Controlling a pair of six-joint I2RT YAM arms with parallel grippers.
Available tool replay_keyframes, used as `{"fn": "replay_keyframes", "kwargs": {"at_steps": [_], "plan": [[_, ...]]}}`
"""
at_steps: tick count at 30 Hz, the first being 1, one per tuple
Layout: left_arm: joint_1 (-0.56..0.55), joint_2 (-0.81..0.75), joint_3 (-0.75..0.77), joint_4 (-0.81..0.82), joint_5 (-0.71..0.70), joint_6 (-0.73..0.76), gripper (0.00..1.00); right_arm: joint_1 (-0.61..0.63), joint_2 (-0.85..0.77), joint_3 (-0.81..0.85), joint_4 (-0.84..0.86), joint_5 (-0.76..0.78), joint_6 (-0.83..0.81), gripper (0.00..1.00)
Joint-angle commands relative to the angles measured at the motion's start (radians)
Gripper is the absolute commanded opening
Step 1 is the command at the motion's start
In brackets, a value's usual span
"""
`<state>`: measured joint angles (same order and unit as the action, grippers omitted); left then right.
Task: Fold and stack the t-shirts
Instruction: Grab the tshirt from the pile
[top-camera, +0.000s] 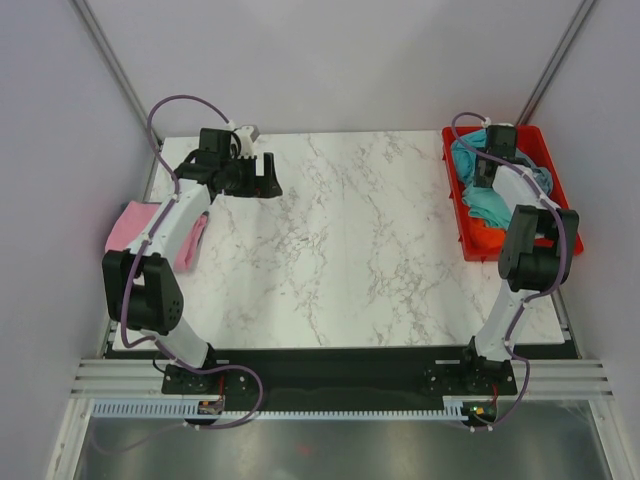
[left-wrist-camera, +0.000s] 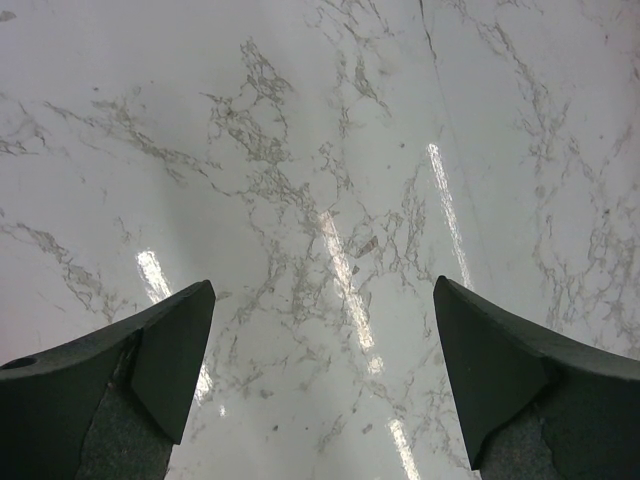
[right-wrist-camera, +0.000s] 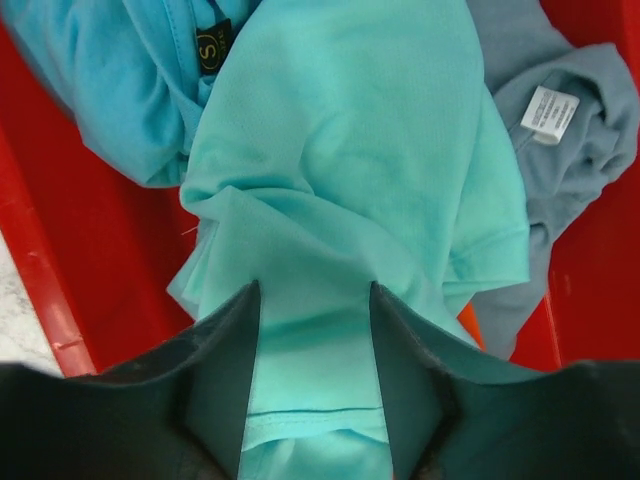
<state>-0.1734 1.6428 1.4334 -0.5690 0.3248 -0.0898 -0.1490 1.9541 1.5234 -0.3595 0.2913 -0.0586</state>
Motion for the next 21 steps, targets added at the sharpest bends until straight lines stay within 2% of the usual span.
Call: {"fn": "replay_keyframes", "kwargs": {"at_steps": [1,3,4,6,11,15,18,21], "plan": [[0.000,0.014,0.039,0.023,0.023,-0.022,0.98,-0.004,0.016,0.043,0.027,0.026,-0.020,0.41],[0.000,0.017,0.042,0.023,0.023,-0.022,0.98,-0.003,0.012,0.046,0.030,0.026,-0.023,0.26],[0.000,0.018,0.042,0.021,0.023,-0.022,0.98,-0.004,0.005,0.047,0.030,0.026,-0.021,0.13],[0.000,0.018,0.042,0.023,0.023,-0.022,0.98,-0.004,-0.007,0.046,0.030,0.032,-0.021,0.00],[0.000,0.020,0.047,0.021,0.031,-0.028,0.98,-0.004,-0.058,0.044,0.027,0.020,-0.020,0.00],[0.000,0.017,0.047,0.024,0.033,-0.030,0.98,0.034,-0.144,0.084,0.013,-0.061,-0.033,0.00],[-0.001,0.011,0.042,0.024,-0.003,-0.031,0.96,0.083,-0.222,0.153,-0.028,-0.211,-0.098,0.00],[-0.001,-0.001,0.050,0.018,-0.088,-0.028,0.98,0.139,-0.288,0.234,-0.035,-0.357,-0.106,0.00]]}}
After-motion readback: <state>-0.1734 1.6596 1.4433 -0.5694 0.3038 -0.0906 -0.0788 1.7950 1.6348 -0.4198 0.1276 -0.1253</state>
